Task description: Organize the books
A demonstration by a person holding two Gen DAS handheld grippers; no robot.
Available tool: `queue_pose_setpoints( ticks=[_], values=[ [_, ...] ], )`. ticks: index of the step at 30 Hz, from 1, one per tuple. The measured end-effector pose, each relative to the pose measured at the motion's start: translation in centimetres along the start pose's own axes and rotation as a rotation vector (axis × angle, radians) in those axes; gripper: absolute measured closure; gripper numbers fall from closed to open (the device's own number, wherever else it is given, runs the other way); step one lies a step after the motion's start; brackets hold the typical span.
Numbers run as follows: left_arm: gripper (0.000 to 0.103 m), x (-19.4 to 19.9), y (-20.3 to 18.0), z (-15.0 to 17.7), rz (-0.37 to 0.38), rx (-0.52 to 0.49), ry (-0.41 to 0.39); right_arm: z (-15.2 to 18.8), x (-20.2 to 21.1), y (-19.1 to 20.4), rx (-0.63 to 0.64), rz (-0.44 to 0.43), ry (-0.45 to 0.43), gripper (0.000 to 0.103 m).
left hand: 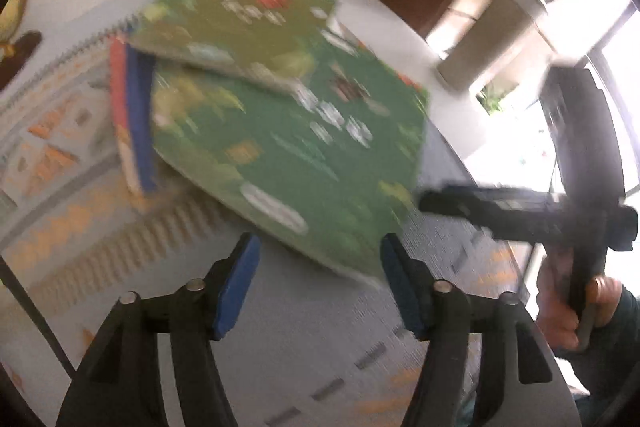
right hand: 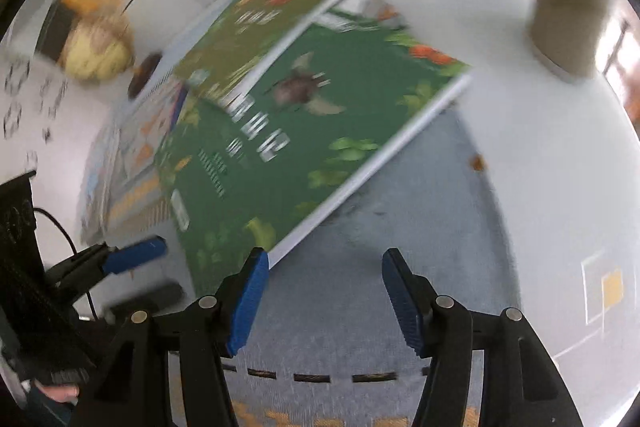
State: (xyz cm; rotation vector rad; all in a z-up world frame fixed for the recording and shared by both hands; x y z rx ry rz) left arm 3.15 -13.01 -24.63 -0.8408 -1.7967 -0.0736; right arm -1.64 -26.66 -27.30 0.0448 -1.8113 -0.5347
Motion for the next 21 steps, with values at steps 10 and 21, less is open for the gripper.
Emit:
queue_pose_setpoints(
  ticks=[10,21],
  values=[
    [0.038,-3.5,3.9,-7.3,0.040,0.022,-0.023,-1.7,-0.7,0.4,-0.103,-0.050,-0.015,0.043],
    [0.027,-4.7,3.6,-7.3,0.003,-0.032,-0.025,-3.2,-2.4,2.9,-0.055,-0.020,-0.039,0.040]
  ],
)
Point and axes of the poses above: each gripper's, at about its wrist camera, not at the fingertips, and x roughly against the way its jaws point, y to its left, z to its underside, the point moved 10 cm from there along -x, roughly the way its jaws point, and after that the axes turned 4 degrees about z, right-handed, at the moved point
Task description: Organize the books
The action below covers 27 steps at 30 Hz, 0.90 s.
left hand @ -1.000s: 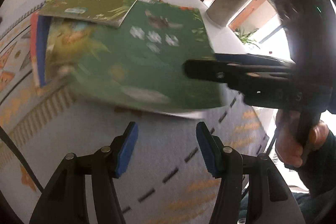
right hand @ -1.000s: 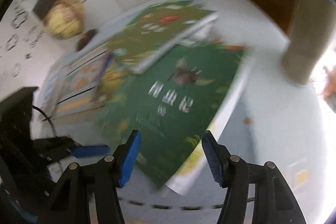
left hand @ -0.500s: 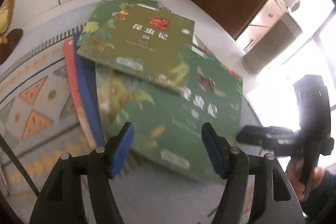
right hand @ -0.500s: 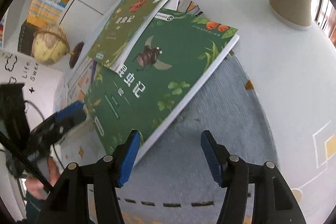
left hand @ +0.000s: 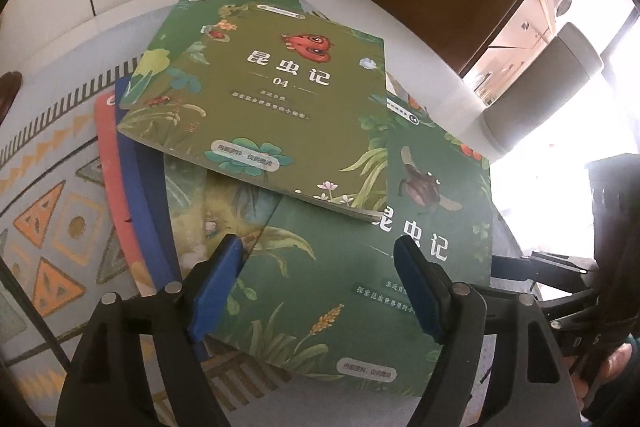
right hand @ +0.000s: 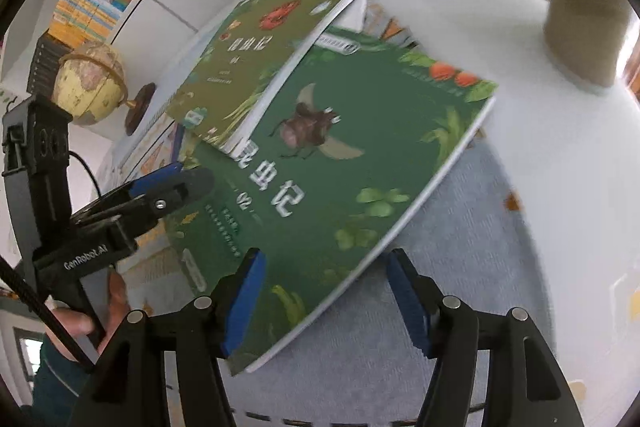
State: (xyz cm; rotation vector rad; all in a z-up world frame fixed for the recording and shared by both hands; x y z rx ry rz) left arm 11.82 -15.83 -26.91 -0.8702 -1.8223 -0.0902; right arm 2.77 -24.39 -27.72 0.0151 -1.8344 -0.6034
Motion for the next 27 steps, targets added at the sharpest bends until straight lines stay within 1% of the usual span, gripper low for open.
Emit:
queue_pose_setpoints(
  ticks=[2,4,5,8,10,12,14,15,18,19,20,22,23,24,26,27],
  values=[
    [0.027,0.2,-0.4,0.6,0.001,0.002,0.008,-0.2,-0.2,0.3,0.008,0.020,-0.006,0.039],
    [0.027,0.9,-1.0,2.0,0.023,0.007,0.024,0.0,-0.2,0.0,0.034,0.051,-0.008,0.038],
    [0.027,1.3,-1.4,2.9,0.038,0.014,0.031,0.1,-0.1,0.0,0.043,0.051,-0.009,0.038],
    [0.027,2.5,-2.4,6.6,0.100,0.066,0.056,0.7,0.6,-0.1,0.070,0.021,-0.002,0.038],
    [0.027,2.5,-2.7,8.5,0.128,0.120,0.074,1.1,0.7,-0.2,0.098,0.015,0.001,0.039],
    [0.027,2.1,-2.6,9.4,0.126,0.156,0.082,1.3,0.2,-0.5,0.092,0.001,0.016,0.039],
    [0.027,2.1,-2.4,9.4,0.109,0.166,0.060,1.0,0.2,-0.7,0.080,-0.006,0.003,0.039],
    [0.027,2.2,-2.2,9.3,0.097,0.172,0.049,1.1,0.3,-0.8,0.079,-0.011,0.004,0.041],
    [0.027,2.0,-2.3,8.9,0.110,0.180,0.035,1.3,0.5,-0.9,0.098,-0.008,-0.017,0.041],
    [0.027,1.9,-2.5,8.8,0.121,0.183,0.035,1.4,0.5,-0.7,0.109,0.009,-0.036,0.039],
    [0.027,1.8,-2.5,8.7,0.114,0.185,0.032,1.5,0.4,-0.6,0.113,0.018,-0.046,0.038],
    [0.026,1.8,-2.6,8.6,0.109,0.193,0.029,1.7,0.4,-0.5,0.118,0.062,-0.069,0.038],
    [0.026,1.7,-2.7,8.6,0.111,0.199,0.031,1.7,0.4,-0.6,0.118,0.065,-0.072,0.038],
    [0.026,1.8,-2.7,8.7,0.115,0.208,0.033,1.6,0.5,-0.6,0.109,0.061,-0.070,0.039],
    [0.026,1.8,-3.0,8.9,0.138,0.225,0.039,1.3,1.2,-1.0,0.050,-0.003,-0.073,0.042],
    [0.026,1.8,-3.2,9.1,0.149,0.233,0.041,1.0,1.9,-1.2,0.015,-0.053,-0.081,0.043]
  ],
)
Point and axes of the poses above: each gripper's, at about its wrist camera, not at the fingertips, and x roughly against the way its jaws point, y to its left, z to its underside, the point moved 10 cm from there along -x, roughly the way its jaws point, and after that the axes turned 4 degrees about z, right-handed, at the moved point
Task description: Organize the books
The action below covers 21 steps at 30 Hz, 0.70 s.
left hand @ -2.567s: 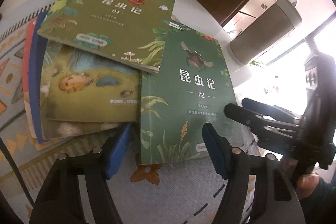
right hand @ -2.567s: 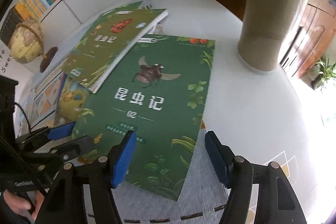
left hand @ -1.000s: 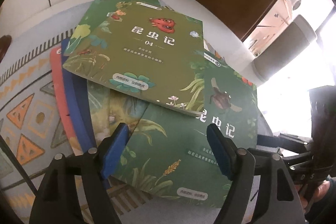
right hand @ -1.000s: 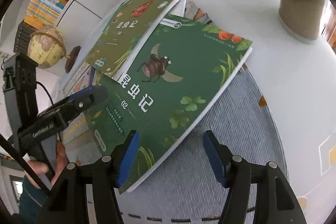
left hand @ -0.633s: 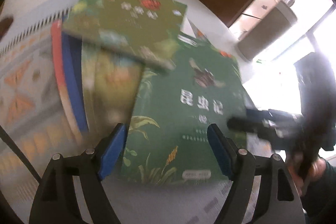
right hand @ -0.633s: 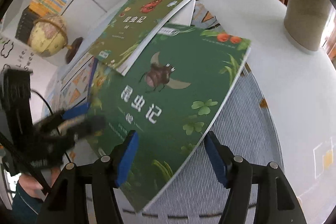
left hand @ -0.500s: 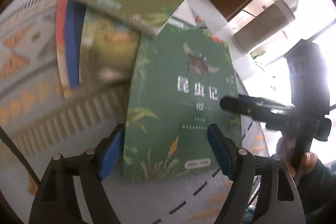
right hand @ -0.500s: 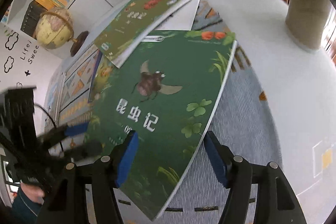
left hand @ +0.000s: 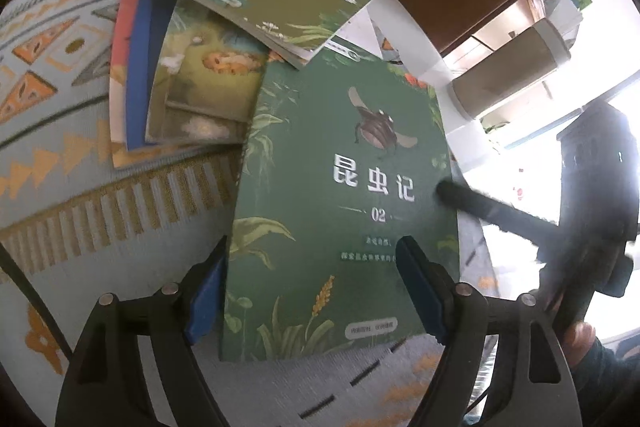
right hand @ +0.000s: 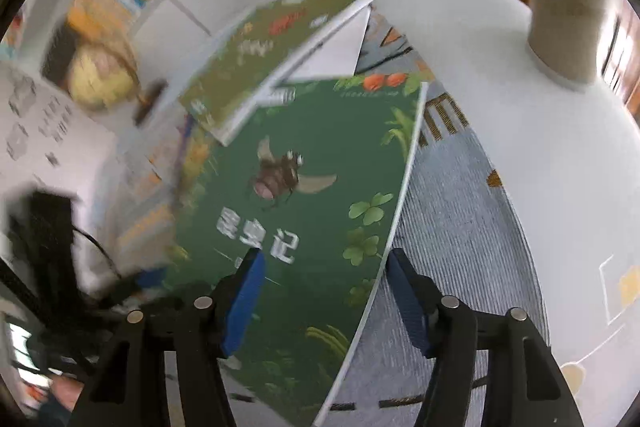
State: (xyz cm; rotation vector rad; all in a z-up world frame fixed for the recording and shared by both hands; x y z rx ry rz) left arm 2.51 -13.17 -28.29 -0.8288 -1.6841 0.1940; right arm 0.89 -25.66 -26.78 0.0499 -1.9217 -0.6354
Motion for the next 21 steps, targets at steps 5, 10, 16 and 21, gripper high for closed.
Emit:
queue_pose_setpoints(
  ticks=[5,10,16,21],
  values=[
    [0.026,-0.5,-0.7,0.5,-0.015,-0.005,0.002,-1.4,2.0,0.1,-0.176,-0.281,-0.011,0.044],
    [0.026,-1.2,-2.1,0.8,0.049,-0.005,0.030,1.8,-1.7,1.8,-0.324,-0.516,0.171,0.061],
    [0.026,-1.3,-2.7,1.4,0.020,-0.070,0.033,2.2,-2.0,2.6,-0.128,-0.270,0.103,0.087],
    [0.026,-0.1,-3.7,0.8,0.075,-0.039,-0.009,1.1,-1.7,3.0,0.039,-0.118,0.061,0.087]
  ],
)
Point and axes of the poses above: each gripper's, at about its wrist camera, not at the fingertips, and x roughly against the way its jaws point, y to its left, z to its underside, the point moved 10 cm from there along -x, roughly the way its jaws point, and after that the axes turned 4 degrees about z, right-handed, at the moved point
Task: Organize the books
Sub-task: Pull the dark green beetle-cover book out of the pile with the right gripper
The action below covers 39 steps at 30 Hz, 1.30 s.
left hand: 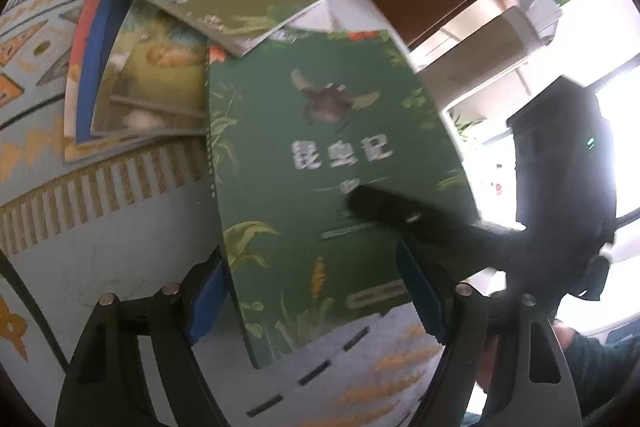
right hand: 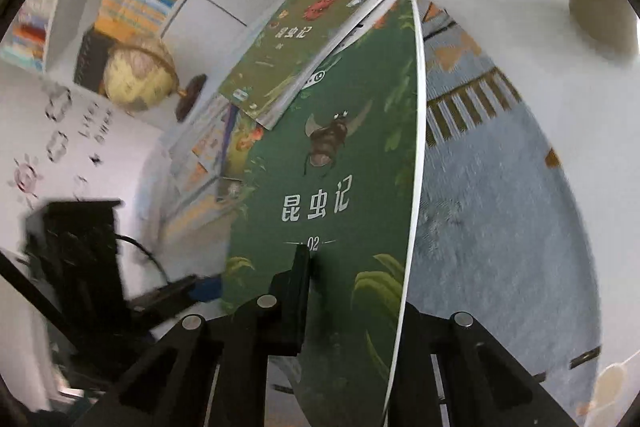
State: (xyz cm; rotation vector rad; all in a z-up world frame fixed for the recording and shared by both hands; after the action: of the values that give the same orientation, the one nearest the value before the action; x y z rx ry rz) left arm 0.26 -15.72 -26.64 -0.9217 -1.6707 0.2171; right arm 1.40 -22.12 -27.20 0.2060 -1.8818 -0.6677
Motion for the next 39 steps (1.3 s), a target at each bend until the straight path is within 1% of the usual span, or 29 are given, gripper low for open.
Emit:
queue_pose_setpoints(
  ticks=[1,3,7,10,13,17,21,23,26,27,30,31,33,34,36,37,39],
  values=[
    [0.026,0.1,-0.4,0.1,-0.012,-0.034,0.006,0.1,-0.1,0.2,0.033,0.037,-0.008,0.087],
    [0.026,0.3,-1.1,0.5,-0.033,-0.088,0.011,0.1,0.3,-0.1,0.051,0.051,-0.012,0.087],
    [0.026,0.9,-2.4,1.8,-0.008,-0.117,0.038,1.2,1.7,0.3,0.143,0.099,-0.020,0.087],
    [0.026,1.7,-4.1,2.8,-0.006,-0.161,0.042,2.5,3.4,1.0,0.232,0.149,-0.032,0.087],
    [0.026,2.6,-5.6,3.5,0.003,-0.203,0.040,3.5,5.5,1.4,0.277,0.184,-0.063,0.087],
    [0.026,4.1,-7.0,4.1,0.003,-0.232,0.026,4.4,7.6,2.3,0.320,0.208,-0.084,0.087],
    [0.026,6.4,-6.9,3.8,-0.014,-0.209,-0.017,4.4,8.7,4.7,0.394,0.208,-0.103,0.087],
    [0.026,8.3,-6.0,3.4,-0.039,-0.190,-0.054,4.2,8.6,6.5,0.422,0.184,-0.108,0.087],
    [0.026,12.6,-3.4,2.8,-0.095,-0.137,-0.139,3.6,7.8,10.5,0.471,0.136,-0.123,0.087],
    [0.026,13.7,-2.5,2.7,-0.106,-0.120,-0.159,3.4,7.5,12.2,0.493,0.116,-0.131,0.087],
    [0.026,18.8,1.4,2.0,-0.155,-0.067,-0.234,2.7,5.7,17.7,0.552,0.059,-0.148,0.087],
    [0.026,20.3,2.6,1.8,-0.168,-0.055,-0.255,2.5,4.9,20.3,0.573,0.032,-0.155,0.087],
    [0.026,23.8,5.3,1.6,-0.198,-0.042,-0.305,2.1,3.6,23.9,0.593,0.000,-0.166,0.087],
    [0.026,25.6,6.9,1.6,-0.213,-0.030,-0.324,2.0,2.6,26.3,0.604,-0.022,-0.171,0.087],
    [0.026,28.5,9.5,1.6,-0.241,-0.012,-0.353,1.9,1.2,29.6,0.608,-0.057,-0.175,0.087],
    [0.026,30.0,11.1,1.7,-0.263,-0.008,-0.366,2.0,-0.1,31.9,0.610,-0.084,-0.172,0.087],
    [0.026,32.2,14.0,1.4,-0.295,0.001,-0.380,2.2,-1.9,35.1,0.623,-0.111,-0.167,0.087]
  ],
)
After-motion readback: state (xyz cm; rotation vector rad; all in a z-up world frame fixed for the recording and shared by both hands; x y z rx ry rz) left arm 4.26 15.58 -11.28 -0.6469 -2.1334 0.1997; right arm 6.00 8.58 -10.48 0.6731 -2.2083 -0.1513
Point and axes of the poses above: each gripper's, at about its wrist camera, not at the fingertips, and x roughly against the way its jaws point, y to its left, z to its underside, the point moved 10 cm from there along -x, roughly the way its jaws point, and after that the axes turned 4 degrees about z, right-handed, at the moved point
